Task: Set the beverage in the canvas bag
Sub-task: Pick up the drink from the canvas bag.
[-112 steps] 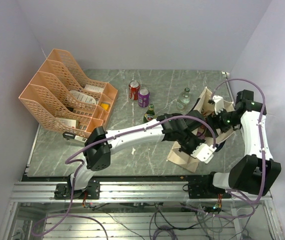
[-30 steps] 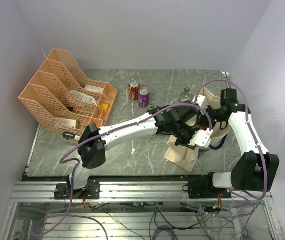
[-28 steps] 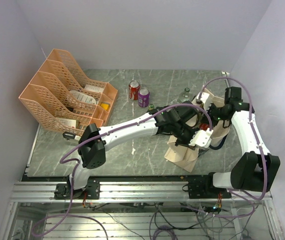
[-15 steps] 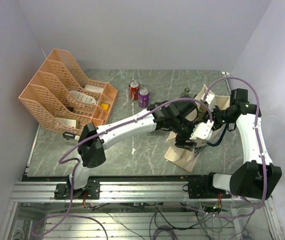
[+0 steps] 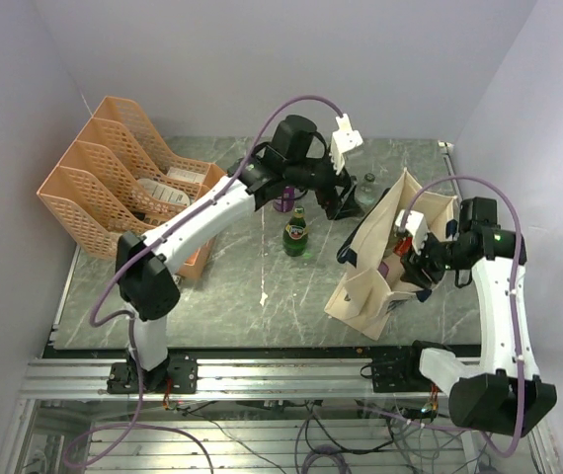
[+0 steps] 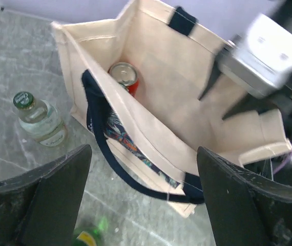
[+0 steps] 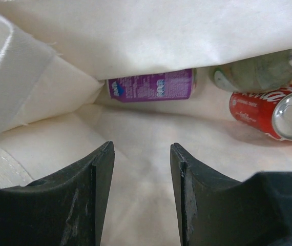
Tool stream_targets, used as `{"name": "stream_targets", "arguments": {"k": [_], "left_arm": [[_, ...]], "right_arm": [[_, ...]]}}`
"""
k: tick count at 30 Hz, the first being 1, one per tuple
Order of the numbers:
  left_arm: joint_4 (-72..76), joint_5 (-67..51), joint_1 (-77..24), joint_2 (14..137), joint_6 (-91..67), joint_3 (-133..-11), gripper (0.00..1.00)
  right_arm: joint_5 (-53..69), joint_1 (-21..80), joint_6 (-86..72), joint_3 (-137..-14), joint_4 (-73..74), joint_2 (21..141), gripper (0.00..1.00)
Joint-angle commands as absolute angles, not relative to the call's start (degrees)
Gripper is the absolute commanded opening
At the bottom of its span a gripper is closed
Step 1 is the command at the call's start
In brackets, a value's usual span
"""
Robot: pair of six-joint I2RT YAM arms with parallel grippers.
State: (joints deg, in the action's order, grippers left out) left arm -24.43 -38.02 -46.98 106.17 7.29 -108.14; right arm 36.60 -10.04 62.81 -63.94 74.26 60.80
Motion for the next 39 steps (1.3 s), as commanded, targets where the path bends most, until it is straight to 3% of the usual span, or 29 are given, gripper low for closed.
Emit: {"name": "stream_targets", "arguments": {"k": [1,7,12,14,19,27,33,39], "left_arm": [[-15.1,-34.8,-47.4,112.5,-12.0,-106.7,0.95],[-10.6,-35.9,-48.1,117.3,-23.0,-104.8,0.88],[-12.3,-35.8,-50.1,120.0,-22.2,-105.9,0.81],[-13.8,-35.7,-50.5,121.0,-20.5,-106.3,0.72],[-21.3,-37.1,-50.8,122.2,-7.7,-106.8,0.36],[-22.6,-36.8,-53.4,119.9,11.0,-100.9,0.08],[-21.7,-35.9,-54.5,117.9,18.9,-96.8,0.07],[-23.3,-34.6,-54.5,118.7,22.6,-98.6,0.09]], "right_arm": [[33.3,-10.1,69.2,-59.4,79.0,56.4,0.47],[31.0,-10.1,71.9,-53.0,77.6,52.7,0.45],[29.5,-10.1,70.4,-49.1,75.1,53.3,0.45],[28.4,-10.1,68.8,-48.4,73.5,53.4,0.44],[26.9,-10.7,63.5,-48.0,68.8,55.1,0.41],[26.2,-13.4,63.7,-44.3,63.3,54.3,0.42],[23.4,-14.1,62.1,-39.0,57.7,50.9,0.42],[25.5,-14.9,60.9,-40.0,56.9,55.6,0.42]]}}
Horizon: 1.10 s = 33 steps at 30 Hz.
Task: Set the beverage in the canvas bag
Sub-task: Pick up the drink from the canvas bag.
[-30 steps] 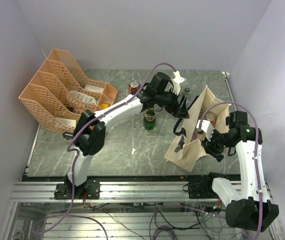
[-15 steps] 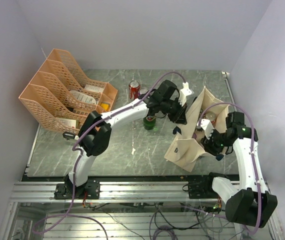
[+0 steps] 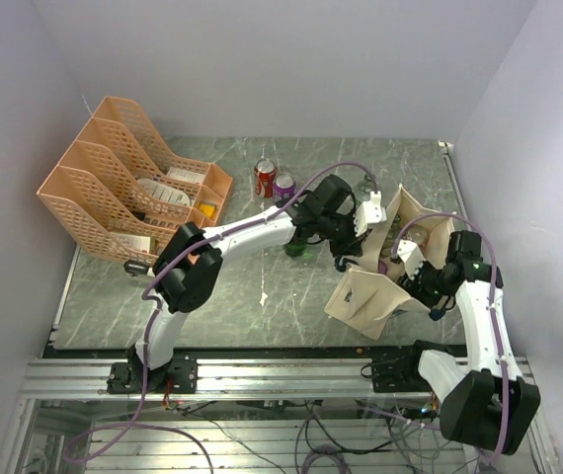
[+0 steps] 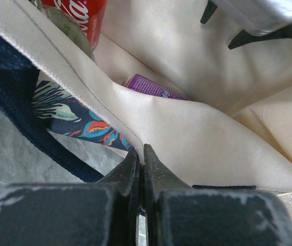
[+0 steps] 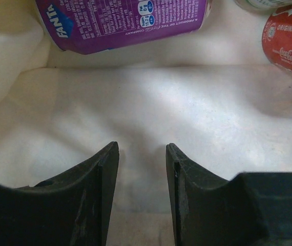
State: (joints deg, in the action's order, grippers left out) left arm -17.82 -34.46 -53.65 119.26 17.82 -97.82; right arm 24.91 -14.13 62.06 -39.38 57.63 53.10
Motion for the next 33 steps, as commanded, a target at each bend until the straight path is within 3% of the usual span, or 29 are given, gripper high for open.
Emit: {"name": "stream_targets", "arguments": {"k": [1,11,13,22,33], "left_arm": [[-23.7,-34.8,-54.3,118.9,22.5,-99.7,0.12],[-31.0,-37.7,-53.6,116.7,25.8,-112.5,0.68],[-33.0,-37.6,-53.6,115.9,26.6,-114.8,0.75],[-35.1,-39.2,-54.4,110.9,23.7,-118.2,0.91],[-55.4,-41.3,-60.8,119.6,33.0,-129.4,0.93]], "right_arm": [[26.0,-15.0,61.1,-40.5,57.1,56.4,0.43],[31.6,-15.2,59.5,-45.8,58.9,57.4,0.45],[32.3,-15.2,58.1,-46.5,58.4,57.8,0.45],[35.4,-15.6,52.9,-50.6,58.4,59.3,0.45],[37.2,-15.6,47.9,-54.6,55.7,64.0,0.46]]}}
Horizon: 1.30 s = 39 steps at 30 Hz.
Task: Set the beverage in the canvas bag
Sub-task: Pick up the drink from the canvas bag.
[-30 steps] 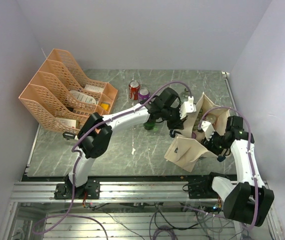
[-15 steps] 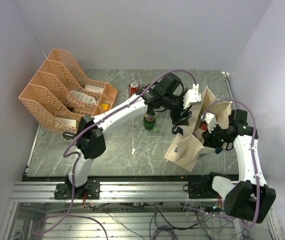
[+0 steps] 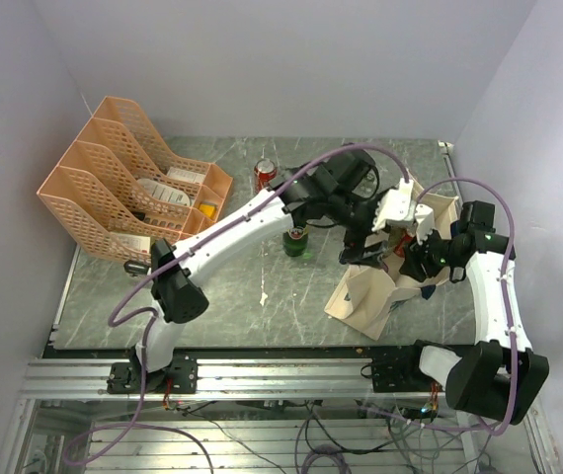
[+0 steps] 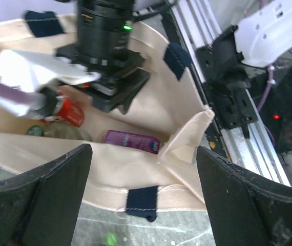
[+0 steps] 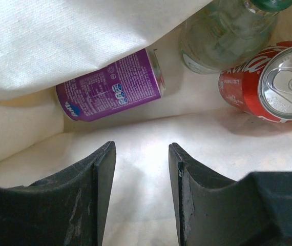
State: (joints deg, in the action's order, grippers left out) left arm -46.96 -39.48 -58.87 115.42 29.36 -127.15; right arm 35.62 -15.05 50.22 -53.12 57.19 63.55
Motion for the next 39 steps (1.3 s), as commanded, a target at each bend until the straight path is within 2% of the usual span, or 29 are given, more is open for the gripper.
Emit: {"name": "stream_targets", "arguments": {"k": [1,4,7,12,21,28,32,39], "left_arm": [[-56.4,-41.1,-61.2,120.3,33.8,-129.8,0.93],[-57.3,-39.0,-62.5,122.1,35.6,-129.0,0.92],[-54.8,-37.2,-63.7,122.6,36.4,-126.5,0.84],[-55.6,-35.3,-66.4,121.5,43.1,-123.9,0.53],[-58.0,-31.8,-70.3,120.3,56.0,-117.4,0.09],[-58.4,-28.8,-73.3,119.3,61.2,-110.5,0.07],[-58.9,-27.4,-74.8,119.9,62.0,-109.7,0.07],[-56.5,-27.3,-75.4,119.6,58.8,-108.8,0.07]], "right_arm": [[37.4,-15.6,47.8,-54.7,55.6,64.2,0.46],[37.7,-15.7,46.4,-53.9,54.7,64.1,0.46],[37.7,-15.6,44.8,-52.5,53.7,63.0,0.46],[35.9,-15.6,43.0,-51.8,52.2,61.5,0.46],[36.1,-15.6,46.0,-49.4,51.5,64.0,0.49],[36.7,-15.6,43.2,-49.3,49.6,64.8,0.51],[38.6,-15.2,42.2,-50.9,49.9,64.4,0.56],[39.7,-13.3,48.7,-52.5,54.6,63.1,0.60]]}}
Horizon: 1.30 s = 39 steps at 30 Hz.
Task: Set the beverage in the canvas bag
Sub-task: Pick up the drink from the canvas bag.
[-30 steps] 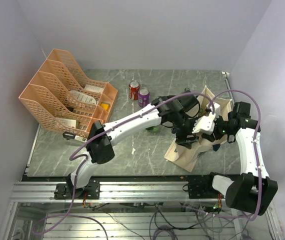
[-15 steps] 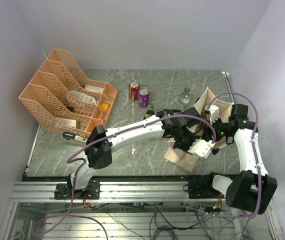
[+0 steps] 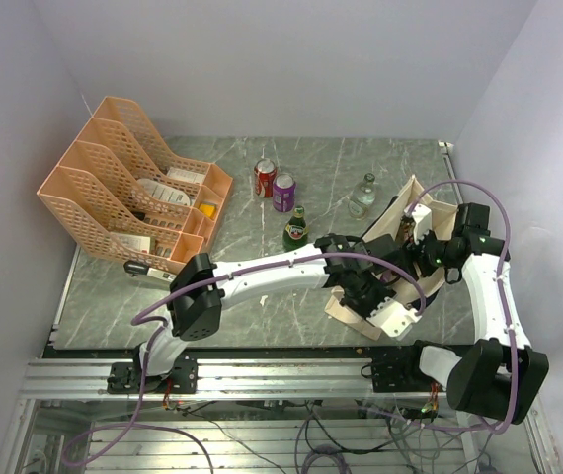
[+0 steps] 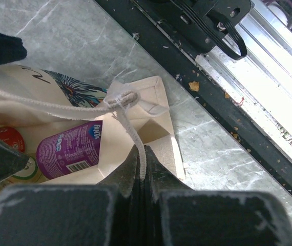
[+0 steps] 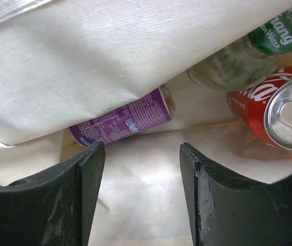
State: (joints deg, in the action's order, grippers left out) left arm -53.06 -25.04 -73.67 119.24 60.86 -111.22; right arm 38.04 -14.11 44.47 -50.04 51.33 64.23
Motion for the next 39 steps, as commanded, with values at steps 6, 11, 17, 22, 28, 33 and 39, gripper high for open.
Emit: {"name": "stream_targets", "arguments": {"k": [6,11,17,22,28,33,39], "left_arm": [[-53.0,-25.7,-75.0,116.8,56.7,-103.3,0.07],[-52.6,-26.7,-73.6,115.8,54.4,-102.9,0.07],[-53.6,-31.0,-70.3,115.8,51.8,-105.8,0.07],[-54.0,-31.7,-68.7,115.8,51.3,-106.7,0.07],[-53.0,-32.9,-66.8,114.8,50.2,-105.7,0.07],[-51.2,-33.0,-65.8,113.8,48.6,-104.0,0.07],[-50.7,-33.5,-64.6,114.2,48.2,-103.9,0.07]], "right_arm": [[44.0,-13.0,52.7,-51.3,55.7,63.6,0.73],[45.2,-12.7,60.1,-50.6,58.5,64.4,0.85],[46.4,-12.7,82.9,-47.5,63.5,64.7,0.86],[45.6,-12.7,97.8,-49.5,68.0,71.3,0.85],[45.0,-12.8,111.9,-51.3,71.4,77.2,0.86],[44.3,-12.7,122.8,-52.1,72.3,82.1,0.87],[42.7,-12.3,132.7,-53.3,72.7,87.7,0.90]]}}
